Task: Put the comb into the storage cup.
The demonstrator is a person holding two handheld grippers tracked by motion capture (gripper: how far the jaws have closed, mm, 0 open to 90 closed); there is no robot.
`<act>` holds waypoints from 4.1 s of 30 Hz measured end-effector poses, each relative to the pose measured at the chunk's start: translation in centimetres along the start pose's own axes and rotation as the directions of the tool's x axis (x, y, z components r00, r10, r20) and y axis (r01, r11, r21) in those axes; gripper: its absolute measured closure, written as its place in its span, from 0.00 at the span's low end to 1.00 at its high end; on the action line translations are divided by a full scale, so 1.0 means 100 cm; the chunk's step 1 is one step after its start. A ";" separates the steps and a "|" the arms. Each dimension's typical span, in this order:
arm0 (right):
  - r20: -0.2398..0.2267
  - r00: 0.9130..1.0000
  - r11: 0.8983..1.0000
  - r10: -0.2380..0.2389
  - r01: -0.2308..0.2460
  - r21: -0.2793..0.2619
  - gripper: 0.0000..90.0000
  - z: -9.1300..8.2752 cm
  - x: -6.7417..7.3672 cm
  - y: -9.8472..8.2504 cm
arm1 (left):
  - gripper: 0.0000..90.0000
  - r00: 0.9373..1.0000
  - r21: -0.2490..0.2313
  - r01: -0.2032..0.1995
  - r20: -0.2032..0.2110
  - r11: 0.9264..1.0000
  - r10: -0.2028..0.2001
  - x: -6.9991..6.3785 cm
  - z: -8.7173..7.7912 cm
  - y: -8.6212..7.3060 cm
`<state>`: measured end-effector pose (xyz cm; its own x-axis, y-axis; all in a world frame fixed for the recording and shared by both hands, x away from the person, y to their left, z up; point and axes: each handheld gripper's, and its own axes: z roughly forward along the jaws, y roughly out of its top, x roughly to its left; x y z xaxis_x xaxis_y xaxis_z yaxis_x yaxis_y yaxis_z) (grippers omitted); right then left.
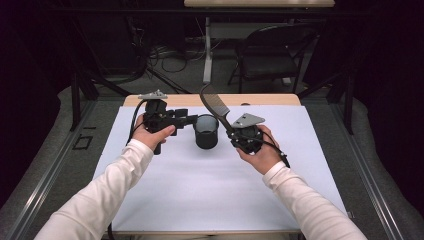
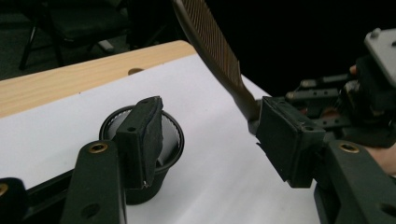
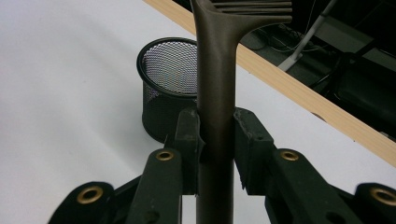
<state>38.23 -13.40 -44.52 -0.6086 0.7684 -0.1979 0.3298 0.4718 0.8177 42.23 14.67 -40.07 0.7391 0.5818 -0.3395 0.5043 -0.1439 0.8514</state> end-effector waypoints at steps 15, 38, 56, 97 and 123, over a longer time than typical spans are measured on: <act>-0.015 1.000 1.000 0.012 -0.012 -0.025 0.81 0.000 0.008 0.001 | 0.48 0.996 -0.021 0.085 0.022 0.996 -0.084 -0.002 0.005 0.017; -0.105 0.991 0.993 0.086 -0.094 -0.074 0.81 -0.001 0.009 0.000 | 0.64 0.979 -0.047 0.200 0.058 0.979 -0.197 0.005 0.020 0.023; -0.122 0.989 0.993 0.085 -0.094 -0.073 0.81 -0.001 0.011 0.001 | 0.73 0.963 -0.057 0.264 0.067 0.963 -0.260 0.003 0.027 0.024; -0.143 0.986 0.993 0.082 -0.094 -0.078 0.81 0.002 0.018 0.004 | 0.92 0.893 -0.038 0.435 0.146 0.900 -0.426 0.011 0.030 0.017; -0.168 0.980 0.990 0.105 -0.118 -0.071 0.81 0.003 0.019 0.005 | 0.94 0.895 -0.042 0.433 0.134 0.900 -0.425 0.009 0.027 0.017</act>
<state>37.45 -11.63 -44.66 -0.6830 0.7302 -0.0173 0.3473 0.3455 0.8718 45.01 12.77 -40.01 0.5074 0.4749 -0.7190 0.7556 0.1558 0.6362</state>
